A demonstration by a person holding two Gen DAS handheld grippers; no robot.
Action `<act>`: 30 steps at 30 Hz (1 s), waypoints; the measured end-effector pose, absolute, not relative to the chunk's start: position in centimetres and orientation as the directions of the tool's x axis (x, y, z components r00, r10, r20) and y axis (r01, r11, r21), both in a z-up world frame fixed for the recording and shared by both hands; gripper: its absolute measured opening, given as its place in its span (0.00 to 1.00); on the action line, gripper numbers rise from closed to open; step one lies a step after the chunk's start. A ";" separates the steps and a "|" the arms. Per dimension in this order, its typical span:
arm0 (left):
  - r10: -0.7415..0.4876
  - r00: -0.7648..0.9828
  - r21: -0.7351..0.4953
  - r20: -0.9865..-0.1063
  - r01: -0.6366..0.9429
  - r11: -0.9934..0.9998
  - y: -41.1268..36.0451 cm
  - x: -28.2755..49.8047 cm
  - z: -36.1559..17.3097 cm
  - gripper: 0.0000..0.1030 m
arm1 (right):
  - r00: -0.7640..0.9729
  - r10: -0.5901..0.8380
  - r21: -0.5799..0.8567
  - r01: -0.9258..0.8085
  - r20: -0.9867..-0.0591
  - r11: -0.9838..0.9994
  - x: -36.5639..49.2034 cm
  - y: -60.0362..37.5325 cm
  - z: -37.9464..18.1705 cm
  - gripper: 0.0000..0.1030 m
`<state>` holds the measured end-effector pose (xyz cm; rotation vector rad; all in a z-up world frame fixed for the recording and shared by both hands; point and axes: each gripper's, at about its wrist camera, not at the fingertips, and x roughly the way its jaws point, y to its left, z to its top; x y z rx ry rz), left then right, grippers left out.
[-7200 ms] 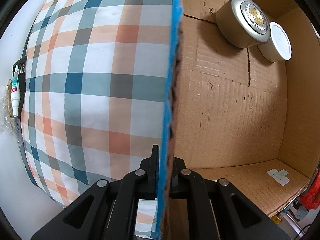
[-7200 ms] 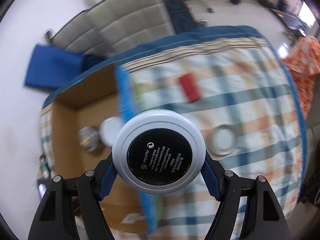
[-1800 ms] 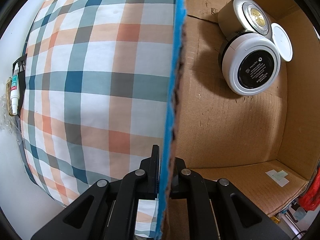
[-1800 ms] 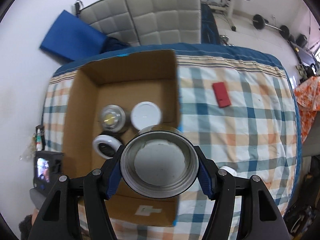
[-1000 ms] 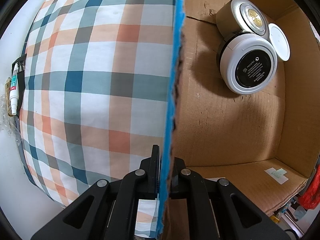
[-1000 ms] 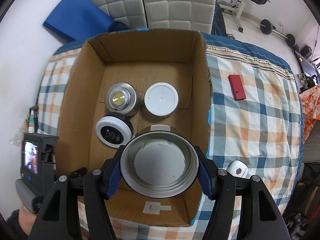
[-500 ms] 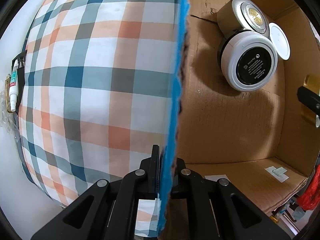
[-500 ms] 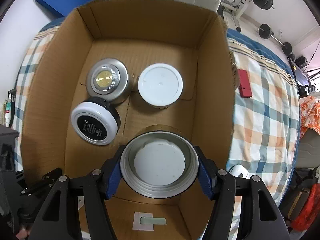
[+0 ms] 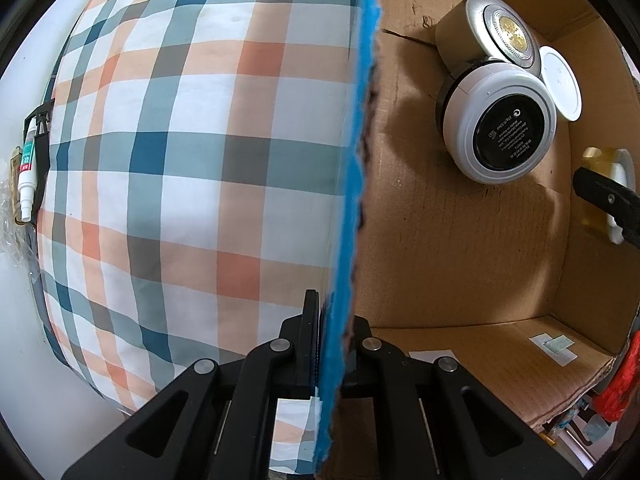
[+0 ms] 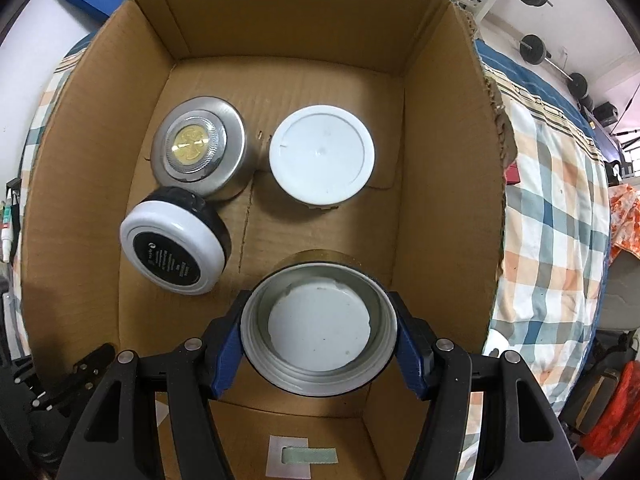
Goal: Organize rigid objects
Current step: 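Carry the silver lid into the box beside the white cap and release, then grasp the red rectangular block on the bedspread with the right gripper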
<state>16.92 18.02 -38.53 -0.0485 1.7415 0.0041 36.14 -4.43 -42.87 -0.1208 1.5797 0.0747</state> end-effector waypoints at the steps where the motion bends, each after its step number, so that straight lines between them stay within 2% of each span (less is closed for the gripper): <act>1: -0.030 -0.169 -0.025 -0.985 -0.034 0.999 18.0 16.9 -38.5 0.04 | -0.015 -0.033 -0.031 -0.120 -0.999 0.992 36.3 -4.5 -43.0 0.67; 5: -0.028 -0.170 -0.023 -0.985 -0.034 0.999 18.2 16.9 -38.7 0.04 | -0.024 -0.015 -0.012 -0.108 -1.000 0.994 36.7 -4.6 -43.2 0.86; 10: -0.027 -0.170 -0.021 -0.985 -0.034 0.999 18.3 17.0 -38.7 0.04 | -0.033 -0.002 0.001 -0.093 -0.999 0.996 37.1 -4.9 -43.0 0.86; 12: -0.026 -0.170 -0.021 -0.985 -0.033 0.999 18.3 17.0 -38.7 0.04 | -0.032 -0.002 0.001 -0.090 -0.999 0.996 37.2 -5.0 -42.8 0.93; 13: -0.026 -0.170 -0.021 -0.985 -0.032 0.999 18.2 17.0 -38.7 0.04 | -0.031 0.003 0.006 -0.085 -1.000 0.996 37.2 -5.1 -42.6 0.99; 14: -0.027 -0.170 -0.021 -0.985 -0.034 0.999 18.2 17.0 -38.7 0.04 | -0.027 0.010 0.012 -0.077 -1.000 0.997 36.7 -5.3 -42.2 1.00; 30: -0.020 -0.170 -0.016 -0.985 -0.029 0.999 17.9 17.0 -38.7 0.04 | 0.023 0.097 0.096 -0.027 -0.995 0.995 34.9 -6.5 -37.9 1.00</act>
